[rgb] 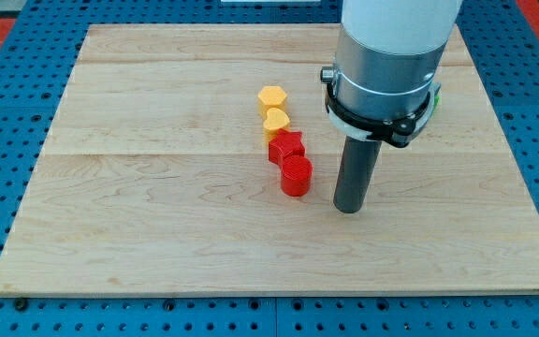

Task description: Move the red star towards the center left of the board

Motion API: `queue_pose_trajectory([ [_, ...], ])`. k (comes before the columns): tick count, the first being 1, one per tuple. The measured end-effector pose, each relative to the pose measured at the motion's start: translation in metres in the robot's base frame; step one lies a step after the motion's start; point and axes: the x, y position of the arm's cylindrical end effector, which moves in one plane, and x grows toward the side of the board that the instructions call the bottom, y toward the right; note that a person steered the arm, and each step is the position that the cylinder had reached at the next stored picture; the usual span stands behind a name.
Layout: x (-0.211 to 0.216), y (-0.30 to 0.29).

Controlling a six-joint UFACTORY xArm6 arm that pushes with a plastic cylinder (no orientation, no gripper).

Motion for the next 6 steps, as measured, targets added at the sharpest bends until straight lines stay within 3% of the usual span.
queue_pose_trajectory([
  [1, -0.021, 0.0],
  [3, -0.039, -0.114],
  [4, -0.012, -0.075],
  [5, -0.024, -0.009],
  [6, -0.069, -0.045],
])
